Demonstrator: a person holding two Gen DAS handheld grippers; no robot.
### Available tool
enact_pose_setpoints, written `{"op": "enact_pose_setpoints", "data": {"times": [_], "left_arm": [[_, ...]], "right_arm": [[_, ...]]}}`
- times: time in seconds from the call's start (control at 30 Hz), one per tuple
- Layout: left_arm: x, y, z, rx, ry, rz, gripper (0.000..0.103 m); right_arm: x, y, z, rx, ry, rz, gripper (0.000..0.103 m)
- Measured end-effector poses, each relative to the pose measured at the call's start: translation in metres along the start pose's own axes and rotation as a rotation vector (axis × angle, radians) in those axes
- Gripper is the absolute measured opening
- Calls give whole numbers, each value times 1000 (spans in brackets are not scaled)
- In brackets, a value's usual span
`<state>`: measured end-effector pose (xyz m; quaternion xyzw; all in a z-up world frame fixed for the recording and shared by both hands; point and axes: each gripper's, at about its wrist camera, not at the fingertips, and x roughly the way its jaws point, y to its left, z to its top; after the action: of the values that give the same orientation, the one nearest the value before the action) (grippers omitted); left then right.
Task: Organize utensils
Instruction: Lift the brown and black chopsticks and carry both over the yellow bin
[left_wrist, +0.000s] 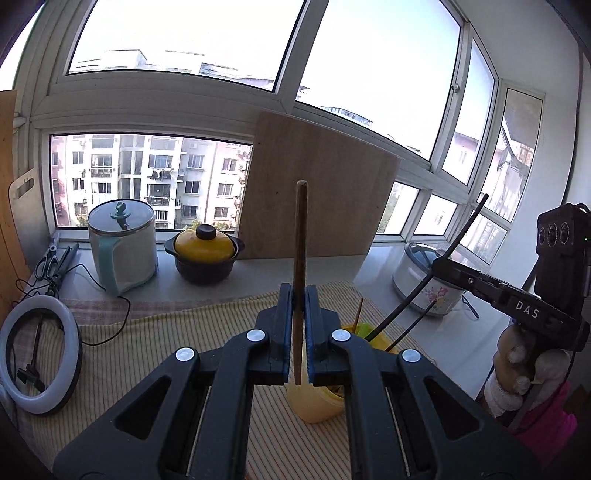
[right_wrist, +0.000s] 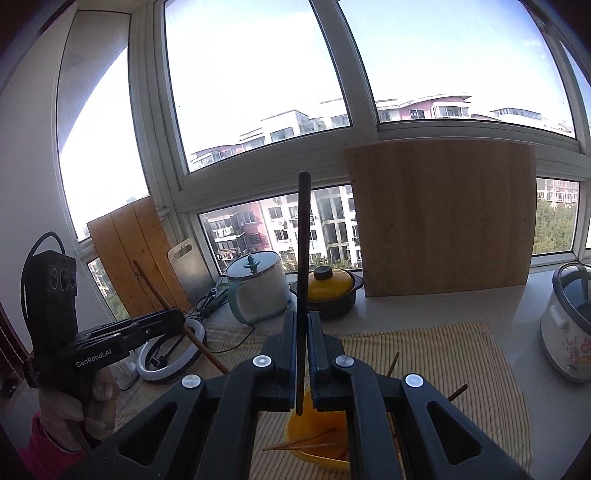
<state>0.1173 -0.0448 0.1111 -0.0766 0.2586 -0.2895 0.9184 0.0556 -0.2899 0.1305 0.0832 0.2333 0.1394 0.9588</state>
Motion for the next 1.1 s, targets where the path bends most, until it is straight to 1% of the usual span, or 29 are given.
{"op": "enact_pose_setpoints", "data": {"times": [0.23,0.4,0.73,1.1], "left_arm": [[11,-11,6,-1,-3,-29,4],[26,-21,7,6,10,-30,4],[67,-30,-7,10,88,-19,4],[93,-34,-28,7,169,-23,4]], "right_arm": [[-1,-20,-11,19,26,-32,3],[5,-31,-21,30,58,-47,3],[18,-39,-44,32,122,-57,3],[29,-44,-59,43,177,-54,5]]}}
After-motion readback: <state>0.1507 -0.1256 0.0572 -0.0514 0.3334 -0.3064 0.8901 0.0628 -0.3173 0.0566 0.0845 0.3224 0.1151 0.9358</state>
